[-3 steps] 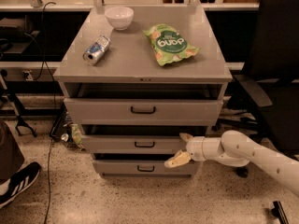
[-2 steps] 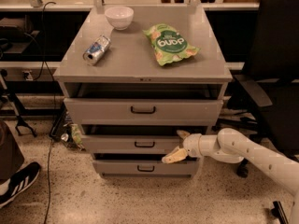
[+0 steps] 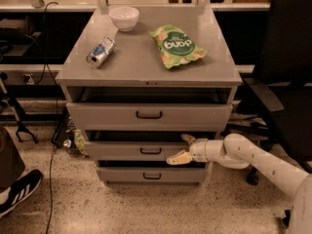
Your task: Open middle drawer
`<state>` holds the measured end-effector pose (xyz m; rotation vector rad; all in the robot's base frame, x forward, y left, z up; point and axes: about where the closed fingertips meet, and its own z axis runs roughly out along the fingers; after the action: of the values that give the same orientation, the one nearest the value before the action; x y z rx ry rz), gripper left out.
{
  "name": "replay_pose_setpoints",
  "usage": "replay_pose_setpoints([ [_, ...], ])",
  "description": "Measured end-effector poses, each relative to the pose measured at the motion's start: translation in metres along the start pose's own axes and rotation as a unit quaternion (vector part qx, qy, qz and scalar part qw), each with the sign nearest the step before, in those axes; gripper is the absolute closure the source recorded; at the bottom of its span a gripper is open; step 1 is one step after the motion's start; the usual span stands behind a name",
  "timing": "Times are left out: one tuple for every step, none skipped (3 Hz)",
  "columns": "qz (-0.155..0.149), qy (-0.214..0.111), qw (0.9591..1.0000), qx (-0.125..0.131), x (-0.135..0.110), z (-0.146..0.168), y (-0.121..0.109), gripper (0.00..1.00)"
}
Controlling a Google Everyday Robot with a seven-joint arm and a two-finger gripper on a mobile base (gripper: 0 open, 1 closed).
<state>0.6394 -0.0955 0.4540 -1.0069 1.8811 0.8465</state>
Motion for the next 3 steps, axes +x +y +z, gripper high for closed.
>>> replay_pose_setpoints([
  [0.002,0.0,1.0,-0.002,0.0001,0.0003,-0.0002,0.41],
  [0.002,0.0,1.0,-0.002,-0.0004,-0.0001,0.0,0.65],
  [0.002,0.0,1.0,-0.002,-0.0005,-0.0002,0.0,0.62],
])
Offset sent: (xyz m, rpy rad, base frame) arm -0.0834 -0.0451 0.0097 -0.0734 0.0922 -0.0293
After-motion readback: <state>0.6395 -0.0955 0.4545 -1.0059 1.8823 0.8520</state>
